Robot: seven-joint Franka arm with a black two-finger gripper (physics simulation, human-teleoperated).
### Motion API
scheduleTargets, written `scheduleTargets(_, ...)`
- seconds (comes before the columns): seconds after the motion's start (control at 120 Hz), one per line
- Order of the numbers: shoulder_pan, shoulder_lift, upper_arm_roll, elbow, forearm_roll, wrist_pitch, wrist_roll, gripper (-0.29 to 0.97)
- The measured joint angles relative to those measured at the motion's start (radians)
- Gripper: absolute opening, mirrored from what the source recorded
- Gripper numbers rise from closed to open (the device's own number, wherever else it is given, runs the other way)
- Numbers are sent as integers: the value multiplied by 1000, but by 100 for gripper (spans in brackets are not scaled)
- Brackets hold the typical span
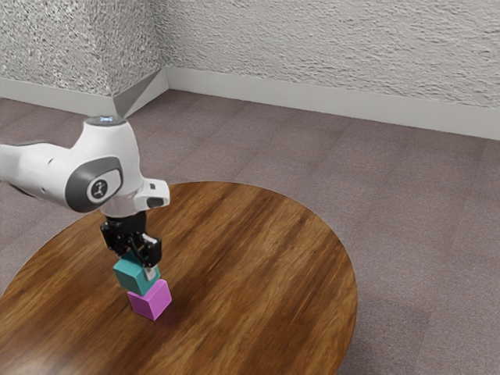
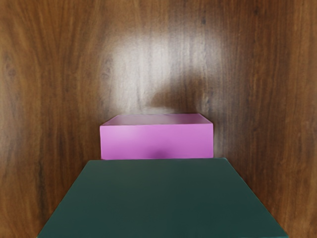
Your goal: Pick up the blue block with one arm, and put the blue block on the pink block with one arm
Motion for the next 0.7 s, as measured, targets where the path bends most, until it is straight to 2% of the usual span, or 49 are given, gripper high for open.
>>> scheduleTargets(0.308,1,44,0,10,0,13,-2,38)
scheduleTargets(0.7,1,46,0,20,0,20,-3,38)
